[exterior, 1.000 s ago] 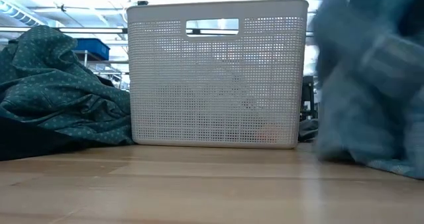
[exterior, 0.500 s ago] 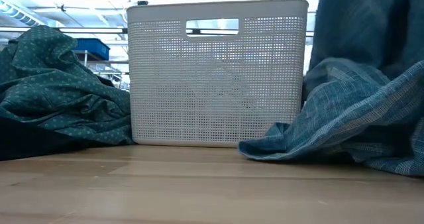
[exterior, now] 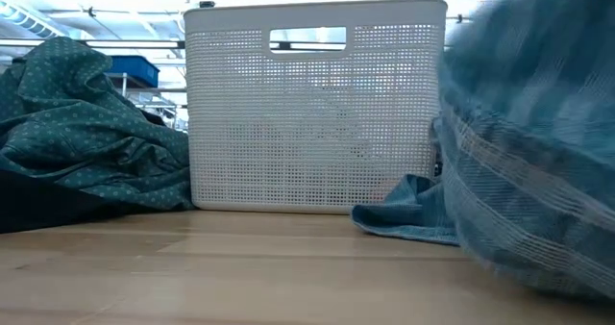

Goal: Sort clothes
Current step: Put the blue polo shirt into the white laundry bin

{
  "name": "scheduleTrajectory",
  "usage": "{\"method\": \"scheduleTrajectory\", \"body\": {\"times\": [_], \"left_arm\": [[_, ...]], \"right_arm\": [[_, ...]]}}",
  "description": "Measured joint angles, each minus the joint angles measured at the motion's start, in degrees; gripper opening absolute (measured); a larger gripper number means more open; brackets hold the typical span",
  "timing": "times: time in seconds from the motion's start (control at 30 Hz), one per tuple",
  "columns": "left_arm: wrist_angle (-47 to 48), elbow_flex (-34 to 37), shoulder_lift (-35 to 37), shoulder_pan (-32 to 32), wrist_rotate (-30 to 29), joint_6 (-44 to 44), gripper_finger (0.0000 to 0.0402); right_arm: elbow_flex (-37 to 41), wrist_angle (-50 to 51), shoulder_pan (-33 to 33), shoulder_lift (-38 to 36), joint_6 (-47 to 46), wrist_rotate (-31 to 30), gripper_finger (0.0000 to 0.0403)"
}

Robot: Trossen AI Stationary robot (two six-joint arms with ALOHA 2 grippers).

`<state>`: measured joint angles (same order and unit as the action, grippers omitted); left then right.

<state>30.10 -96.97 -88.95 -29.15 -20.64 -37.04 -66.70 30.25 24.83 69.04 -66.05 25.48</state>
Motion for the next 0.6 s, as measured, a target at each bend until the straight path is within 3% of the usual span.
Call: {"method": "scheduleTrajectory", "body": {"times": [0.2, 0.33, 0.43, 0.6], "left_arm": [[-0.02, 0.0, 0.0, -0.21, -0.05, 0.0, 0.02], [-0.39, 0.0, 0.0, -0.1, -0.29, -0.15, 0.02], [-2.71, 0.0, 0.0, 0.07, -1.52, -0.13, 0.02], [-8.79, 0.0, 0.0, 0.58, -2.15, -0.15, 0.02]], "right_arm": [[0.0, 18.07, 10.08, -0.02, -6.39, -19.25, 0.0146], [0.34, 26.74, 16.32, -0.04, -11.89, -24.61, 0.0144], [3.91, 23.98, 19.29, -1.02, -13.69, -27.04, 0.0144], [17.5, 7.26, 21.59, -2.95, -16.21, -28.57, 0.0144]]}}
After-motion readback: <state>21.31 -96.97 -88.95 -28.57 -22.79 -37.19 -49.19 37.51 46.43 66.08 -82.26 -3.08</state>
